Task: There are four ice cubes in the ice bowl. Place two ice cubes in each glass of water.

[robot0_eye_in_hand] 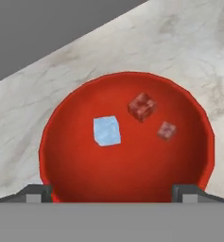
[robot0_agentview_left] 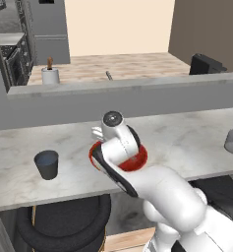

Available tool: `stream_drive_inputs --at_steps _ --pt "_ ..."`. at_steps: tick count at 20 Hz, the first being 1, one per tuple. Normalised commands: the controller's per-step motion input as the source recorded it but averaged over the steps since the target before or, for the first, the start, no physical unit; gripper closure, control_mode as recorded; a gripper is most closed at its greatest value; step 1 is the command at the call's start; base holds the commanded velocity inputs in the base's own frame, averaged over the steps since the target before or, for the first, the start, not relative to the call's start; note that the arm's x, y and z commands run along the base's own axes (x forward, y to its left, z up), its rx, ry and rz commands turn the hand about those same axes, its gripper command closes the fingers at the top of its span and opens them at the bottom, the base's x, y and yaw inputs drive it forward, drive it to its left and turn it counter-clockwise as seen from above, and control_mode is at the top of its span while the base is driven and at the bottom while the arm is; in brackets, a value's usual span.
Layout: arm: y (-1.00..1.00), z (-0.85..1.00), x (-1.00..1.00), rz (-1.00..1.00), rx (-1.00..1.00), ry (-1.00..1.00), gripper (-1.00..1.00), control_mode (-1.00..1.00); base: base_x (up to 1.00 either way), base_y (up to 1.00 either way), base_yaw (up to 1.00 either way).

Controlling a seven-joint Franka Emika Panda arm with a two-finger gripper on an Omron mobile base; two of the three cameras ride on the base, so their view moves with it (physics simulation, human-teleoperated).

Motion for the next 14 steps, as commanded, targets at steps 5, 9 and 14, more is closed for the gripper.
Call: stream_drive_inputs --at_steps 5,9,14 --pt "-0.52 -0.17 0.28 -0.01 0.00 0.27 -1.00 -1.00 0.00 0.00 0.00" --pt "-0.61 -0.12 0.07 0.05 0.00 0.32 -1.00 -1.00 0.00 0.00 0.00" --pt "-0.06 -0.24 0.40 0.13 0.00 0.14 -1.00 -1.00 0.00 0.00 0.00"
